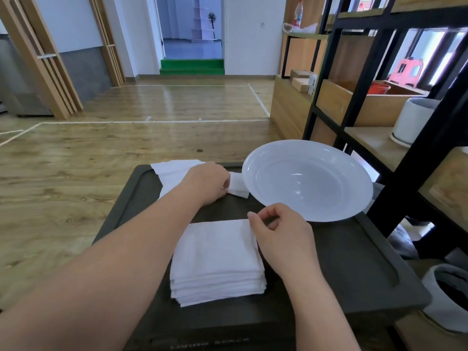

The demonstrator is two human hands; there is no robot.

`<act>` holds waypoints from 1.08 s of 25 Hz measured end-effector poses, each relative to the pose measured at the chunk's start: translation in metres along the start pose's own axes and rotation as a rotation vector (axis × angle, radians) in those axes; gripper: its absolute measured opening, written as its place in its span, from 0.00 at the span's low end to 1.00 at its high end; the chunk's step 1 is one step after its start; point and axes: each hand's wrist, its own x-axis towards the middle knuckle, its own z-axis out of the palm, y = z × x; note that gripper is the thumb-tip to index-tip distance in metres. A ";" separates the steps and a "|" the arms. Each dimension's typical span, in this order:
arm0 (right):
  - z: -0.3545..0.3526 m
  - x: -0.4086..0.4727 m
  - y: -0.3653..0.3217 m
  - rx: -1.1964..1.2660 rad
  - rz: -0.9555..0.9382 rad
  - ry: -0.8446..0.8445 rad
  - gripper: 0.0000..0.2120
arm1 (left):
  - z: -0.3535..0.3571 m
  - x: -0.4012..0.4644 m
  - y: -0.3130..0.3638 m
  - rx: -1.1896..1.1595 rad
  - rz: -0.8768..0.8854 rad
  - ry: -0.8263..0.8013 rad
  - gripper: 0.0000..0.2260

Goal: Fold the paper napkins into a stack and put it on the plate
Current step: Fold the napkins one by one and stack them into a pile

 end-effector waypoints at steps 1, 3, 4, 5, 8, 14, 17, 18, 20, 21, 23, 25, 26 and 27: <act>-0.001 0.001 0.000 0.004 -0.005 0.007 0.09 | 0.000 -0.002 0.001 0.042 0.040 0.022 0.10; -0.003 0.001 -0.001 -0.004 -0.006 0.011 0.07 | -0.004 -0.010 0.003 0.058 0.106 0.028 0.09; -0.005 0.000 -0.002 -0.008 -0.007 0.001 0.05 | -0.009 -0.018 0.004 0.051 0.130 0.022 0.09; -0.007 -0.001 -0.004 -0.013 -0.027 -0.016 0.07 | -0.016 -0.027 0.004 0.057 0.157 0.023 0.09; -0.010 -0.007 -0.005 -0.123 -0.248 -0.051 0.24 | -0.048 -0.057 0.000 0.094 0.271 0.116 0.06; -0.009 -0.021 -0.026 0.163 -0.519 0.047 0.03 | -0.103 -0.126 -0.007 -0.487 0.118 0.055 0.06; -0.012 -0.027 -0.037 0.485 -0.363 0.044 0.06 | -0.093 -0.150 -0.006 -0.964 -0.042 0.214 0.13; -0.013 -0.028 -0.038 0.520 -0.310 0.008 0.06 | -0.083 -0.154 -0.003 -1.052 -0.088 0.309 0.10; -0.015 -0.028 -0.036 0.534 -0.227 -0.073 0.06 | -0.063 -0.160 0.010 -1.208 -0.234 0.465 0.05; -0.015 -0.027 -0.033 0.506 -0.195 -0.093 0.06 | -0.054 -0.162 0.017 -1.267 -0.328 0.493 0.07; -0.013 -0.024 -0.026 0.392 -0.154 -0.113 0.11 | -0.039 -0.162 0.027 -1.247 -0.496 0.461 0.12; -0.011 -0.022 -0.020 0.271 -0.108 -0.142 0.19 | -0.030 -0.162 0.032 -1.178 -0.583 0.402 0.21; -0.011 -0.021 -0.019 0.211 -0.089 -0.150 0.21 | -0.027 -0.162 0.032 -1.155 -0.602 0.381 0.23; -0.011 -0.021 -0.018 0.156 -0.076 -0.158 0.22 | -0.025 -0.162 0.031 -1.113 -0.623 0.369 0.24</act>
